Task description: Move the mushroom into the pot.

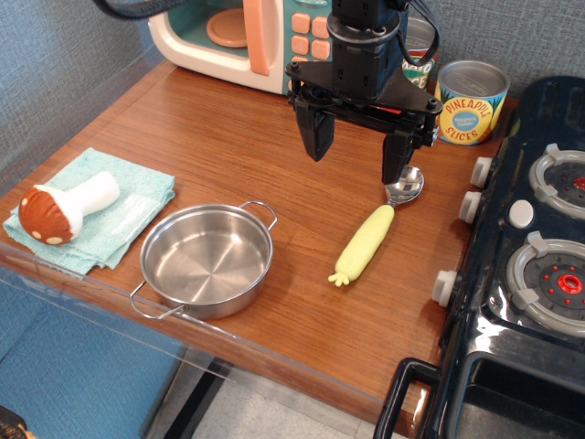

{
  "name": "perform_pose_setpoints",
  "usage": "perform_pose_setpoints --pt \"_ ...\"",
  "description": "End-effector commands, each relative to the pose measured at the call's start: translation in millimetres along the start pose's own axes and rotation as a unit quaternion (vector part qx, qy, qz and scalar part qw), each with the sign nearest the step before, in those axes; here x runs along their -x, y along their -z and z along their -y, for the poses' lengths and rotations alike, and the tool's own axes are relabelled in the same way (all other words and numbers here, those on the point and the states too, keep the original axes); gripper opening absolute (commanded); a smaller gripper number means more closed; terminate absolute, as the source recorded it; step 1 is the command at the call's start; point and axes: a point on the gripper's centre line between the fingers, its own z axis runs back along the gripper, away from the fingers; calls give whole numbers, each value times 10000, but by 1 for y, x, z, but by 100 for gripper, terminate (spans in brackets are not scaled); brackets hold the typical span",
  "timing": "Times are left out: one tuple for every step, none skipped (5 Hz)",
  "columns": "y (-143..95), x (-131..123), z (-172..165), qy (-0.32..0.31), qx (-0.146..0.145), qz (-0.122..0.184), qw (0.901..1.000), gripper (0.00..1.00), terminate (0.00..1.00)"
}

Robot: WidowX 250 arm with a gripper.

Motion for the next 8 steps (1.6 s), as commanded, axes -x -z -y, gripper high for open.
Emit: perform_pose_setpoints --pt "0 0 0 0 0 0 10000 100 0" --pt "-13 -1 -50 56 28 125 9999 100 0" --pt "-23 0 -100 -139 5 266 9995 100 0" --pt "-19 7 -150 -296 -39 309 9991 100 0" --pt "-9 21 -199 -310 -260 38 9992 100 0" --pt "0 43 -231 -145 -339 -164 9992 100 0" --pt "5 64 -236 -36 -337 -335 9989 100 0" --pt "13 80 -236 -110 -349 -510 9980 100 0"
